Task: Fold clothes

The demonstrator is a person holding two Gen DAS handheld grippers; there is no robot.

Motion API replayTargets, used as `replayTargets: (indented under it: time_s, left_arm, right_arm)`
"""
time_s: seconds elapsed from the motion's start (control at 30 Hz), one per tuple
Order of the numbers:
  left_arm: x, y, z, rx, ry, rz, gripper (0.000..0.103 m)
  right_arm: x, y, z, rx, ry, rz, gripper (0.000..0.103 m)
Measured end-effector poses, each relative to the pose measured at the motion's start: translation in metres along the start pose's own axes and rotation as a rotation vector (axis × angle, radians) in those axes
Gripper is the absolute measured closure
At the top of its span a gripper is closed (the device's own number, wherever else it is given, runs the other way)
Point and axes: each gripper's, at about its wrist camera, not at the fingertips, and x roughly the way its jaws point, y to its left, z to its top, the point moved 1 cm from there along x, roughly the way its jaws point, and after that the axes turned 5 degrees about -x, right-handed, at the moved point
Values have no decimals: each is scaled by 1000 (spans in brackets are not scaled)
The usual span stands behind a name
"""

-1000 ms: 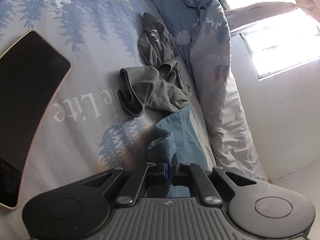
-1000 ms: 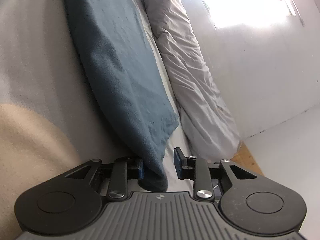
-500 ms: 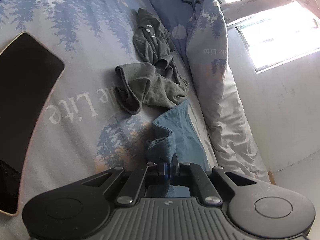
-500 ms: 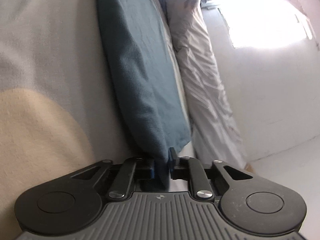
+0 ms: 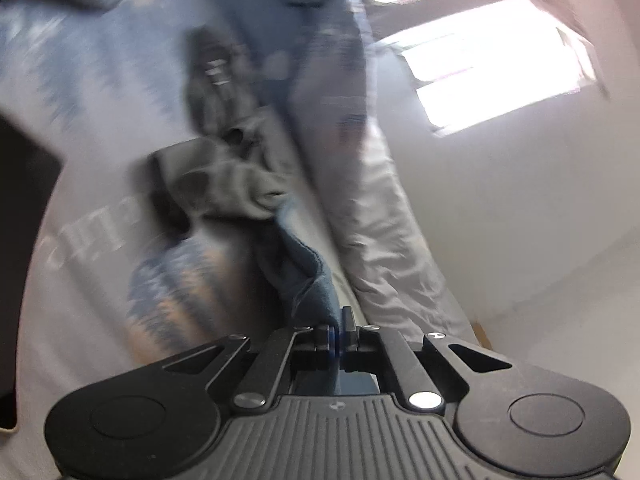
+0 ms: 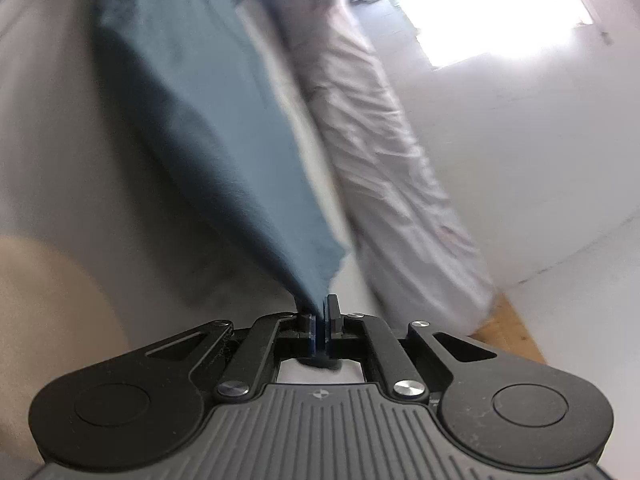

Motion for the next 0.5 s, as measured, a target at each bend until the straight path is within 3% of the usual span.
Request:
replayTargets:
  time_s: [0.17,0.33,0.5]
  left_arm:
    - [-28,-21,-3,9,-22,-68,103]
    - [-71,-52,6,-14,-94,-145,103]
    - [-112,-103,19,-54,-145,-302,103]
  right_arm:
    - [-36,-38,8,78,-34,-70,103]
    - [-82,-88,13,130,-63,-173,103]
    - [-129,-137,19,181,-91,-277,103]
